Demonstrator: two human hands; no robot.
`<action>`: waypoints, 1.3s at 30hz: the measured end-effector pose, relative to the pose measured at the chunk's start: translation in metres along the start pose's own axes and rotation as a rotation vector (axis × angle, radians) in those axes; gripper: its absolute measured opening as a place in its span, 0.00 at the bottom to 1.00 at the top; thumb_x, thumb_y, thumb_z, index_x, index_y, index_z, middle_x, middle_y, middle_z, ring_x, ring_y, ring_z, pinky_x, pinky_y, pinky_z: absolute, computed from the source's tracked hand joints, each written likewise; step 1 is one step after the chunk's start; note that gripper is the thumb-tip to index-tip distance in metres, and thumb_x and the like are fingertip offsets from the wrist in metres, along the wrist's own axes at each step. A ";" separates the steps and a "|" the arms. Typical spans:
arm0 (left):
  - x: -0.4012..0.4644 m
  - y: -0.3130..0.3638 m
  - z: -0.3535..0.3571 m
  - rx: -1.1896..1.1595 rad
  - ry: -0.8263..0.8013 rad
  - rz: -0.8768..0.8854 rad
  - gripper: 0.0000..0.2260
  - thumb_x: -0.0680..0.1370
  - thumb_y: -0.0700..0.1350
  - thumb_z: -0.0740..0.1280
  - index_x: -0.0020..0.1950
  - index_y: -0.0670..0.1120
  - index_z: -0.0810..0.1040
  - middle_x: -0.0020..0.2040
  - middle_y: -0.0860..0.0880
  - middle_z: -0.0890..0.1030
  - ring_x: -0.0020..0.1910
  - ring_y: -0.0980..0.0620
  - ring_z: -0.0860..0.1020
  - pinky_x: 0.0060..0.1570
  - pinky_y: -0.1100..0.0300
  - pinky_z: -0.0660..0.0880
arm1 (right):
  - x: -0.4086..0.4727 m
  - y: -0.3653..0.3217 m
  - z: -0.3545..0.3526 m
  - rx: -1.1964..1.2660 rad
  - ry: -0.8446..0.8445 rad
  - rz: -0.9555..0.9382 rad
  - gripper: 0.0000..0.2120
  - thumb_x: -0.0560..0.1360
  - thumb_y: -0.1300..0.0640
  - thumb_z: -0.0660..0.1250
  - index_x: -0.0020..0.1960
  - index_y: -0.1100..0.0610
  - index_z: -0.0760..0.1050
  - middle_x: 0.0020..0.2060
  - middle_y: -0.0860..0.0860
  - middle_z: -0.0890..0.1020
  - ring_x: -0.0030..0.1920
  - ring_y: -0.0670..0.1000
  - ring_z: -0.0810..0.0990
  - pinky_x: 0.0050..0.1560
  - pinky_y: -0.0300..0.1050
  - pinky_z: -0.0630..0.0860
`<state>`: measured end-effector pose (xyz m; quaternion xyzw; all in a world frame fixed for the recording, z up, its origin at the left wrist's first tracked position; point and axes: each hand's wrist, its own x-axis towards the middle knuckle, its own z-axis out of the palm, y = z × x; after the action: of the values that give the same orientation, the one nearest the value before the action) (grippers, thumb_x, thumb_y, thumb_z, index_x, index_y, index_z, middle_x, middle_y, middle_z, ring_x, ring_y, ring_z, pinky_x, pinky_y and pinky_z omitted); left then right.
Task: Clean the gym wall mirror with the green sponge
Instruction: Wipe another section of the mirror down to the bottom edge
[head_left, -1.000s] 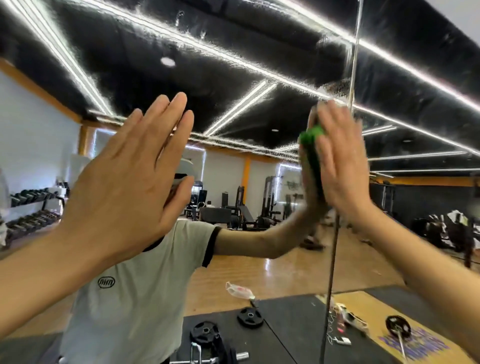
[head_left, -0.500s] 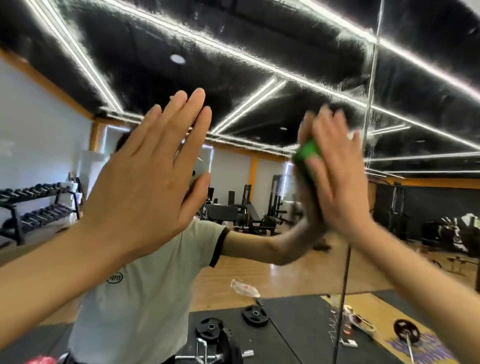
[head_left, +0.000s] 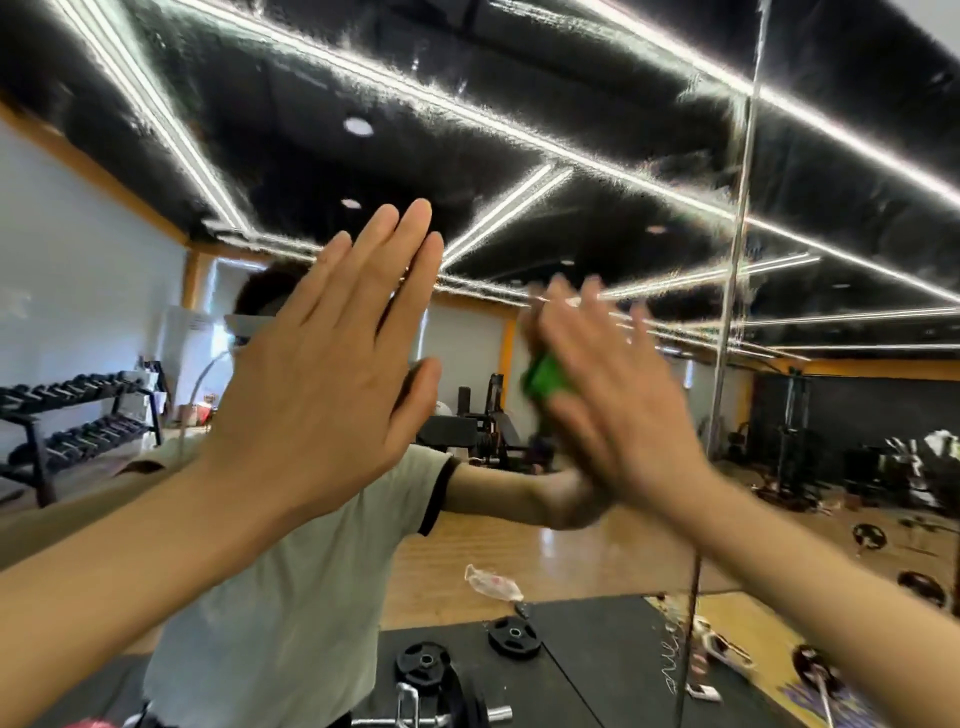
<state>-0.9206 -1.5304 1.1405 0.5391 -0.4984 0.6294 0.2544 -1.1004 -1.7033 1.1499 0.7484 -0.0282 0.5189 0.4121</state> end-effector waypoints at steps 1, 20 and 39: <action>0.000 0.000 0.000 0.001 0.001 -0.001 0.30 0.83 0.51 0.51 0.81 0.36 0.55 0.82 0.38 0.55 0.81 0.41 0.54 0.80 0.48 0.49 | 0.033 0.019 -0.003 0.068 0.061 0.148 0.28 0.86 0.45 0.43 0.80 0.60 0.55 0.80 0.58 0.56 0.79 0.53 0.48 0.79 0.48 0.40; -0.031 -0.090 -0.032 -0.020 0.006 -0.072 0.31 0.83 0.55 0.49 0.82 0.39 0.54 0.83 0.42 0.52 0.82 0.45 0.49 0.80 0.47 0.47 | 0.133 0.027 -0.007 0.114 0.219 0.607 0.26 0.86 0.49 0.45 0.81 0.60 0.56 0.81 0.56 0.56 0.81 0.56 0.49 0.80 0.54 0.40; -0.033 -0.093 -0.038 0.006 0.030 -0.097 0.31 0.82 0.52 0.51 0.82 0.37 0.54 0.82 0.40 0.54 0.81 0.44 0.52 0.79 0.58 0.40 | 0.122 -0.066 0.005 0.092 0.166 0.469 0.27 0.85 0.50 0.46 0.82 0.58 0.52 0.82 0.54 0.52 0.81 0.55 0.47 0.80 0.55 0.41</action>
<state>-0.8470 -1.4545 1.1453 0.5540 -0.4660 0.6258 0.2904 -1.0094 -1.6165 1.2080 0.6942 -0.1435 0.6608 0.2466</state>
